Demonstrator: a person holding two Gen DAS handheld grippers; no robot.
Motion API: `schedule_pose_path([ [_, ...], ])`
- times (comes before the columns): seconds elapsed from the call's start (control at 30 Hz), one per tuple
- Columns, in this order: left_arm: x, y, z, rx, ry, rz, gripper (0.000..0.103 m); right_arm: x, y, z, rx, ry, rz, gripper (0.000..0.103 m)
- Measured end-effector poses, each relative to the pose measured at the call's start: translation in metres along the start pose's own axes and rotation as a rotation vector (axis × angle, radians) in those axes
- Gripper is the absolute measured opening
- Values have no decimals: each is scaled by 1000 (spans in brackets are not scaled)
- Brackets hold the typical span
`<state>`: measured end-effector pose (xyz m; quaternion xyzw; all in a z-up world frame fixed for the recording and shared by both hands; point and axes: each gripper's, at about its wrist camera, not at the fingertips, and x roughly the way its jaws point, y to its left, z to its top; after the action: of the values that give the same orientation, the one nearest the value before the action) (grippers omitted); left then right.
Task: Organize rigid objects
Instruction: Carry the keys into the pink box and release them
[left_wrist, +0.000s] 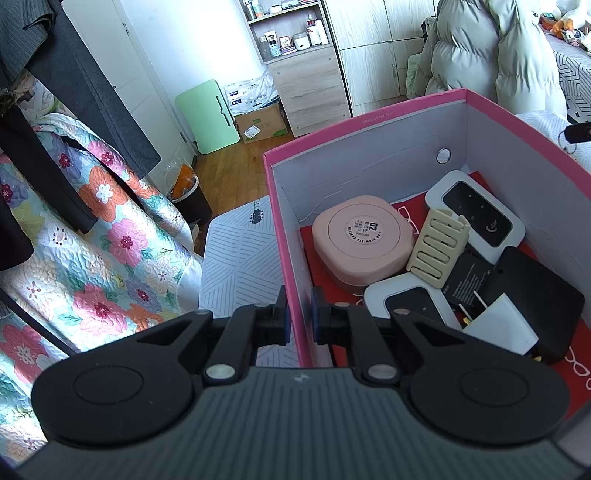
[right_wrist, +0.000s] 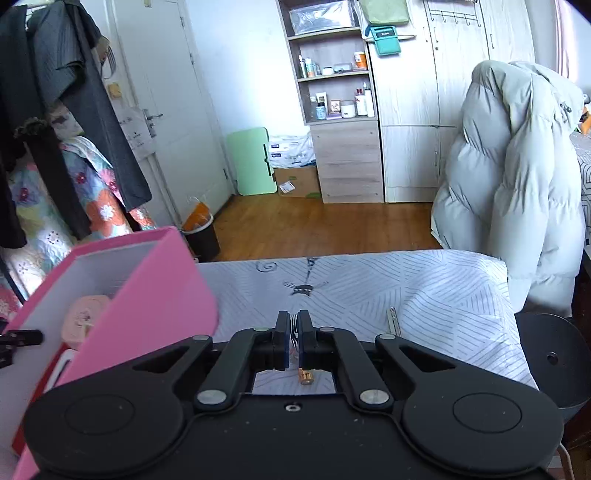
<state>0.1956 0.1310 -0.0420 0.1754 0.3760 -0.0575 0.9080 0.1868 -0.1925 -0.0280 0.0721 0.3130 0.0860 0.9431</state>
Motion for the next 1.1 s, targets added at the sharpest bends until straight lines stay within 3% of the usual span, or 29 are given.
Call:
schedule_pose_path([
  [0.23, 0, 0, 0, -4, 0, -2, 9, -42, 40, 8, -86, -46, 78, 6],
  [0.47, 0, 0, 0, -7, 4, 4, 9, -83, 90, 21, -188, -96, 221, 6],
  [0.6, 0, 0, 0, -7, 4, 4, 9, -83, 114, 22, -203, -59, 310, 6],
  [0.87, 0, 1, 0, -7, 2, 3, 9, -41, 150, 6, -259, 53, 299, 5],
  [0.97, 0, 1, 0, -6, 2, 3, 9, -34, 165, 0, -347, 64, 241, 6],
  [1.1, 0, 1, 0, -7, 2, 2, 9, -42, 165, 2, -361, 62, 248, 8],
])
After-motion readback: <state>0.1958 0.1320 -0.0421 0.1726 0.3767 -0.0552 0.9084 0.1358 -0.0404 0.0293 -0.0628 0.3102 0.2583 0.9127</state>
